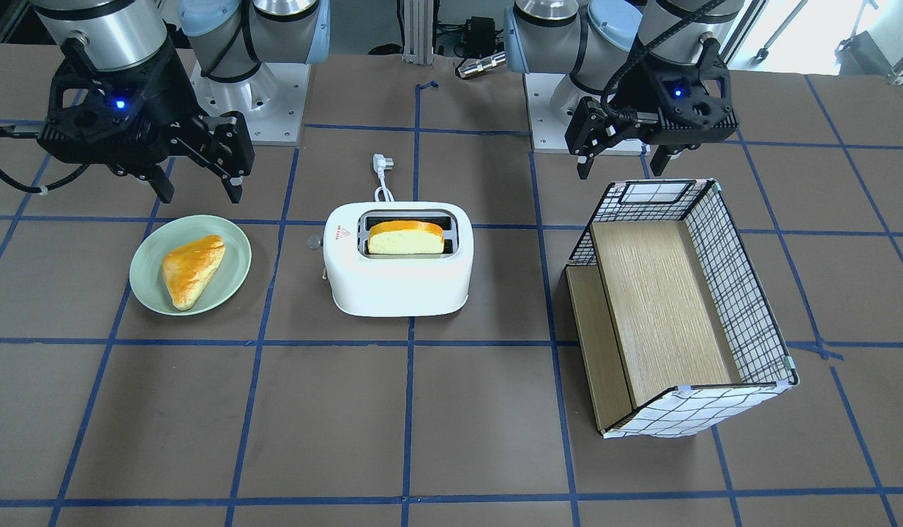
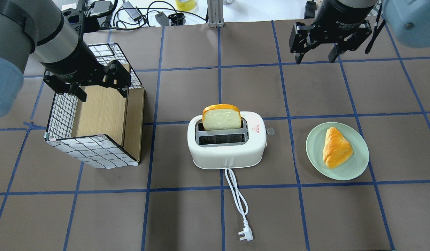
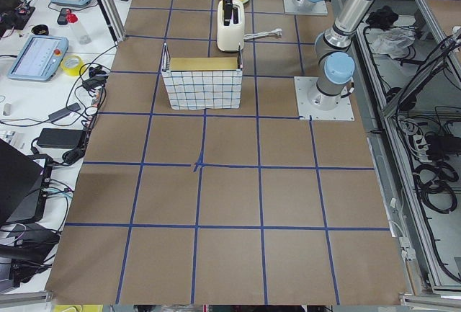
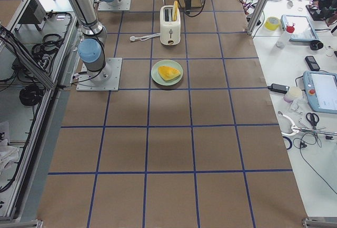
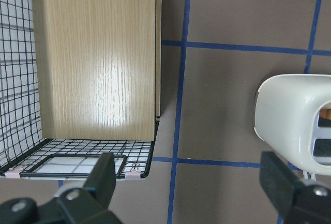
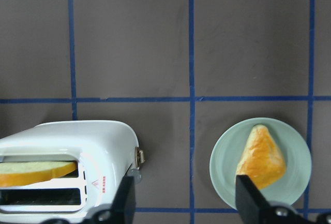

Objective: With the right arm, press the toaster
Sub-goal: 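Move the right gripper down toward the lever on the toaster's side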

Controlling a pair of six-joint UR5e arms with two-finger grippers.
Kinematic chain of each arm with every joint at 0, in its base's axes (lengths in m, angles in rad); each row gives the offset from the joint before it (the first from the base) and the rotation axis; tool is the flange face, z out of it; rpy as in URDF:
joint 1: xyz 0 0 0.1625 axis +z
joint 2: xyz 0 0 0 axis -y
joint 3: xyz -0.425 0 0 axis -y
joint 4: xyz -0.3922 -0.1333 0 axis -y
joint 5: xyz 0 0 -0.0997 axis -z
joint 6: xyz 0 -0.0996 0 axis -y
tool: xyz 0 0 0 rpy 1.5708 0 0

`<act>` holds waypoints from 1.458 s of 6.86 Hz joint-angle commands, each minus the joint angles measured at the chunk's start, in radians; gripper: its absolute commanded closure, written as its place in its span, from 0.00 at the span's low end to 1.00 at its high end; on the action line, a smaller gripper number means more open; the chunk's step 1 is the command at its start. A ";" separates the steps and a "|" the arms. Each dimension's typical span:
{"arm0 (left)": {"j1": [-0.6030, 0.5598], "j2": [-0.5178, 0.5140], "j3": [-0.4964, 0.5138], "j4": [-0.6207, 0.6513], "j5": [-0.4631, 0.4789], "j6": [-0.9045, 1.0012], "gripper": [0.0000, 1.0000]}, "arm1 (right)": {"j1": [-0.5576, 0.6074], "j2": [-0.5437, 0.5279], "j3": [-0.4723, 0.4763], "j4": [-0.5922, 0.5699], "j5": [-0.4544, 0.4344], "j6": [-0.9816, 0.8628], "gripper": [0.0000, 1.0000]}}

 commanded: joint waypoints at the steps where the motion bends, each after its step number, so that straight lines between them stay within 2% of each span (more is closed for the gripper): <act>1: 0.000 0.000 0.000 0.000 0.001 0.000 0.00 | -0.035 0.008 0.021 0.123 0.149 -0.003 1.00; 2: 0.002 0.000 0.000 0.000 0.001 0.000 0.00 | -0.078 0.008 0.039 0.153 0.216 -0.015 1.00; 3: 0.000 0.000 0.000 0.000 0.001 0.000 0.00 | -0.130 0.006 0.088 0.155 0.339 -0.036 1.00; 5: 0.000 0.000 0.000 0.000 0.001 0.000 0.00 | -0.187 0.008 0.240 0.119 0.514 -0.149 1.00; 8: 0.000 0.000 0.000 0.000 -0.001 0.000 0.00 | -0.213 0.014 0.525 -0.210 0.675 -0.245 1.00; 9: 0.000 0.000 0.000 0.000 -0.001 0.000 0.00 | -0.216 0.014 0.567 -0.275 0.679 -0.245 1.00; 10: 0.000 0.000 0.000 0.000 0.001 0.000 0.00 | -0.214 0.026 0.570 -0.288 0.677 -0.246 1.00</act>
